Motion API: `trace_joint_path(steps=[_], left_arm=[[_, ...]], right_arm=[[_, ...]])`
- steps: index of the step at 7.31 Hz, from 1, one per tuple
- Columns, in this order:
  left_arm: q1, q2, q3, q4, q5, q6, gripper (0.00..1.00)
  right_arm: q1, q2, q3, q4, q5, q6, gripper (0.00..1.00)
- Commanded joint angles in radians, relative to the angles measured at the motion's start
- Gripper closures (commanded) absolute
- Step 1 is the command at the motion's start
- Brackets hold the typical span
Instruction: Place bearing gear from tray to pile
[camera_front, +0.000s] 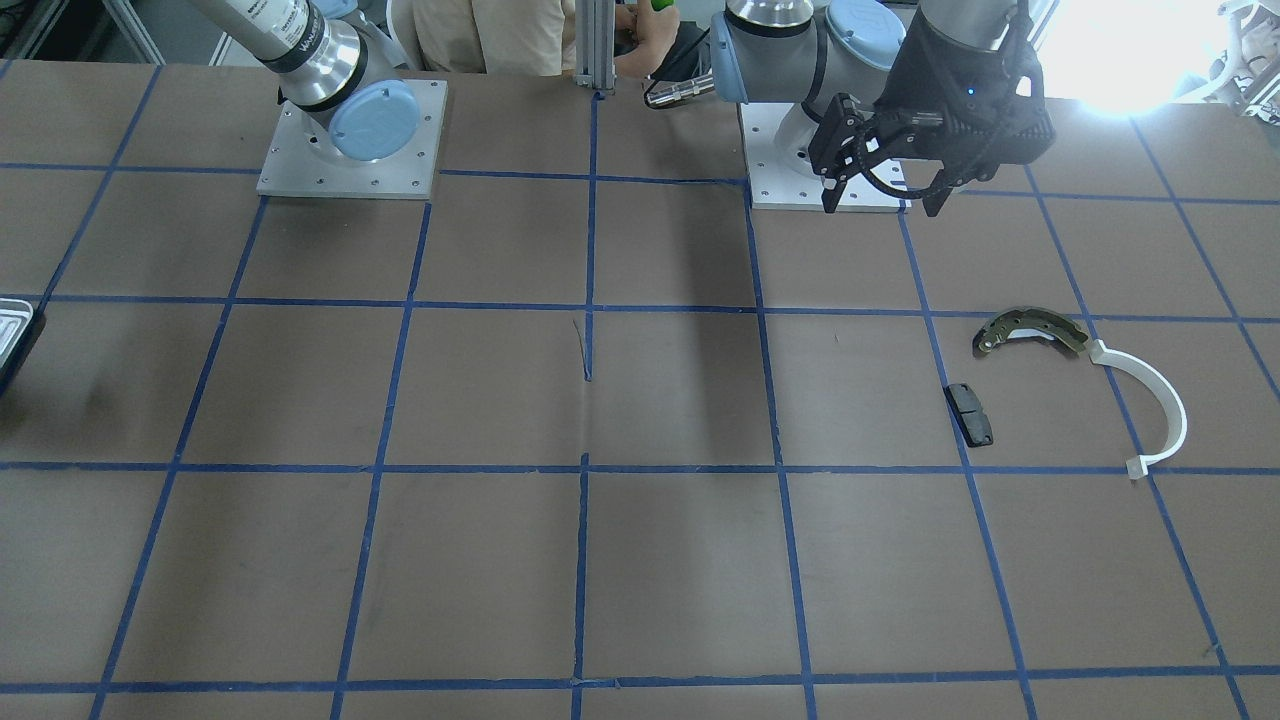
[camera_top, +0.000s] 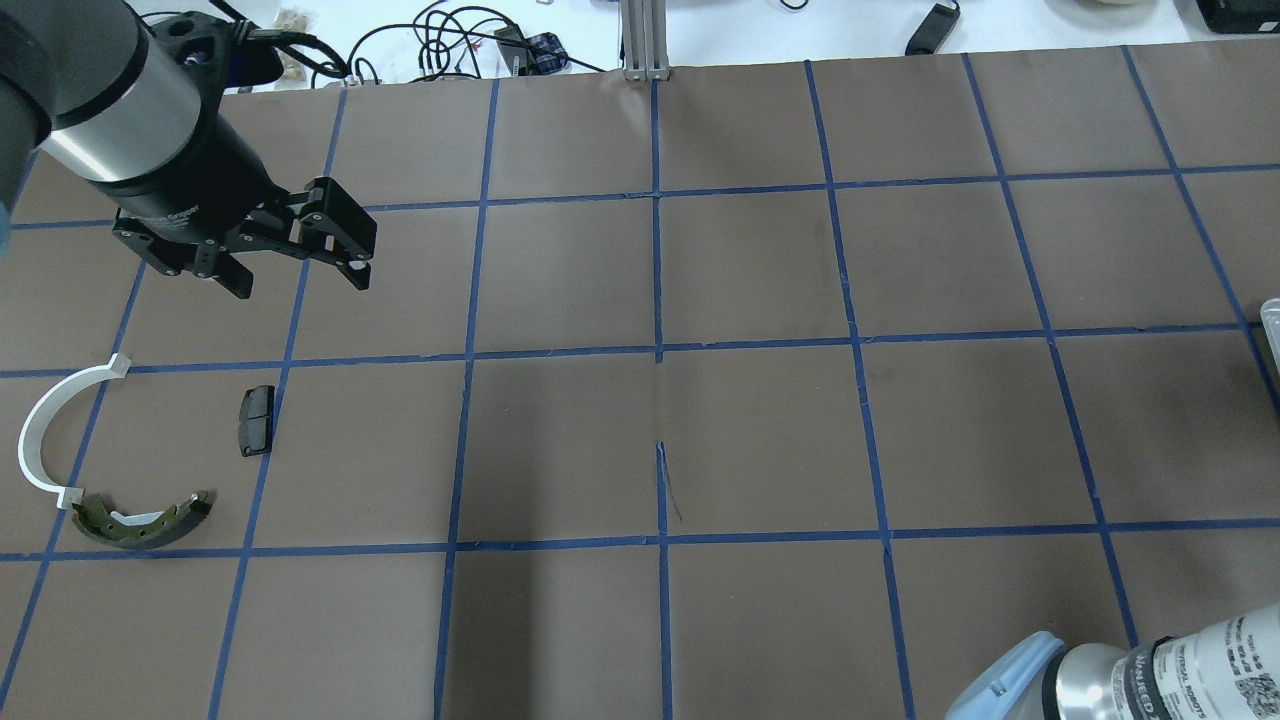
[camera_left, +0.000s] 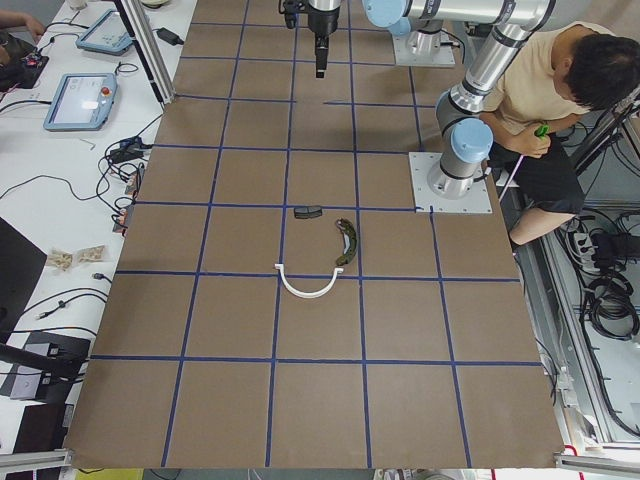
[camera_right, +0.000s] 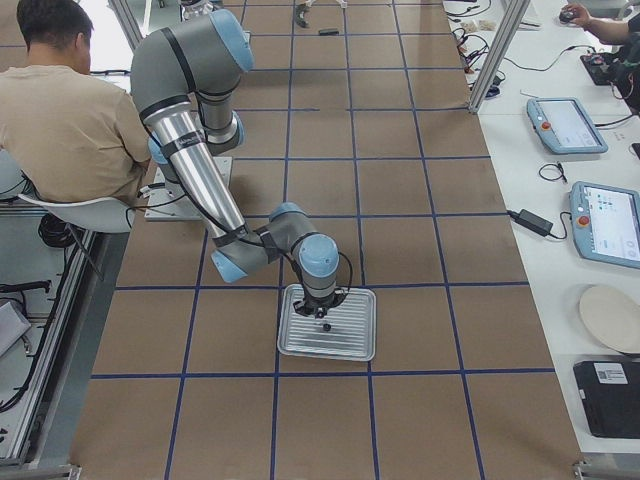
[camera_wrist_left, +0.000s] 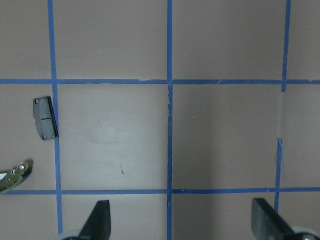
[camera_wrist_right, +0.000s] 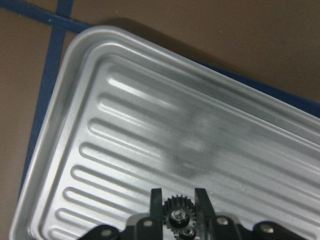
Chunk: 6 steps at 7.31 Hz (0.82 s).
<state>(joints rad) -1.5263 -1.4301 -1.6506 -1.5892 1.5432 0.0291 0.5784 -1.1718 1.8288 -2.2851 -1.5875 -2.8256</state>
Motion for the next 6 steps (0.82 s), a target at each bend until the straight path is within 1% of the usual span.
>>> trace_joint_path(steps=[1,2,3,4,6], left_arm=[[0.0,0.0,0.0,0.0,0.0,0.0,0.0],[0.0,0.0,0.0,0.0,0.0,0.0,0.0],[0.0,0.0,0.0,0.0,0.0,0.0,0.0],[0.0,0.0,0.0,0.0,0.0,0.0,0.0],[0.0,0.0,0.0,0.0,0.0,0.0,0.0]], right_arm=[[0.119,-0.104,0.032,0.082,0.003,0.258,0.99],[0.188,-0.152,0.038,0.131,0.001,0.435,0.99],[0.275,-0.167,0.041,0.168,0.006,0.636,0.99],[0.382,-0.18,0.047,0.179,0.01,0.82,0.97],[0.655,-0.223,0.05,0.182,0.004,1.353,0.97]])
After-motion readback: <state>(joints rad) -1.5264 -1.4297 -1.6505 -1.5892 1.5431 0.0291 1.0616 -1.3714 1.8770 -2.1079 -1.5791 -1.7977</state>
